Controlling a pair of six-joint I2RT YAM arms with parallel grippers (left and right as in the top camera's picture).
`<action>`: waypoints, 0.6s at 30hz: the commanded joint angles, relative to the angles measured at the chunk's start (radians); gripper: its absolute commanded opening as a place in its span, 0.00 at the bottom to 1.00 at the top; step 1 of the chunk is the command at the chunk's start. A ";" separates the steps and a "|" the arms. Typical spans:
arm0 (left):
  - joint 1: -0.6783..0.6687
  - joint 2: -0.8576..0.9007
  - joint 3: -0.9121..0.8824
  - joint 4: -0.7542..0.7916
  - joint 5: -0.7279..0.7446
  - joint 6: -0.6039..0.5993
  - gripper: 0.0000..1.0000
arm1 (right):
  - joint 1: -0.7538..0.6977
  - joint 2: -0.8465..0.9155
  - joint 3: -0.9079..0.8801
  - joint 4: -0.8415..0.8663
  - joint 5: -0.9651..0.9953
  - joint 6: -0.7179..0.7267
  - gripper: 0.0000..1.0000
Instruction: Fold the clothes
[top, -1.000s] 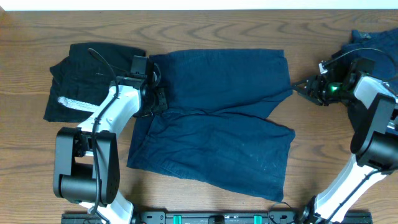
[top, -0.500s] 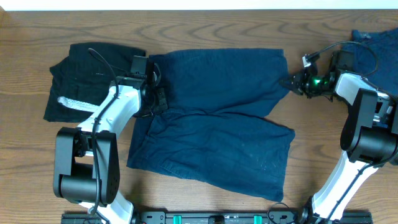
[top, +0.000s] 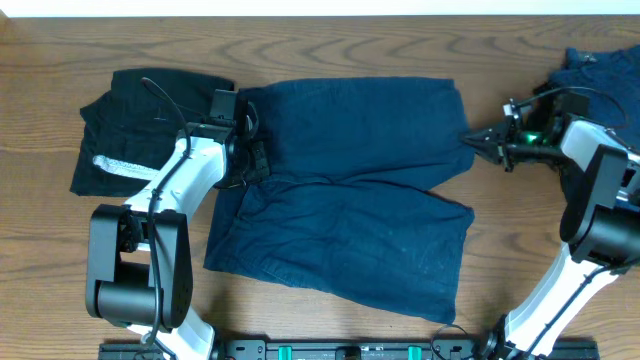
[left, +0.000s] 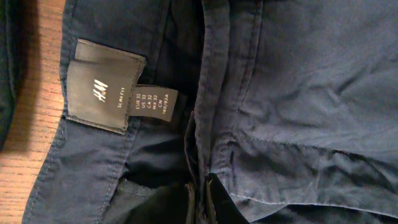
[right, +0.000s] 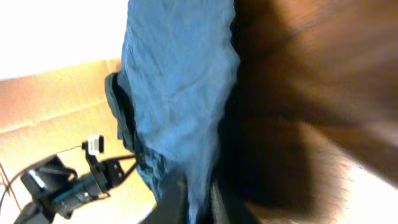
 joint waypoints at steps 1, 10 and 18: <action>0.005 0.000 -0.006 -0.003 -0.028 -0.004 0.06 | -0.023 -0.003 0.013 -0.045 -0.029 -0.085 0.29; 0.005 -0.002 -0.006 -0.003 -0.029 0.011 0.06 | -0.074 -0.011 0.023 -0.174 0.137 -0.184 0.49; 0.005 -0.071 0.048 0.005 -0.029 0.052 0.31 | -0.064 -0.116 0.127 -0.257 0.194 -0.234 0.29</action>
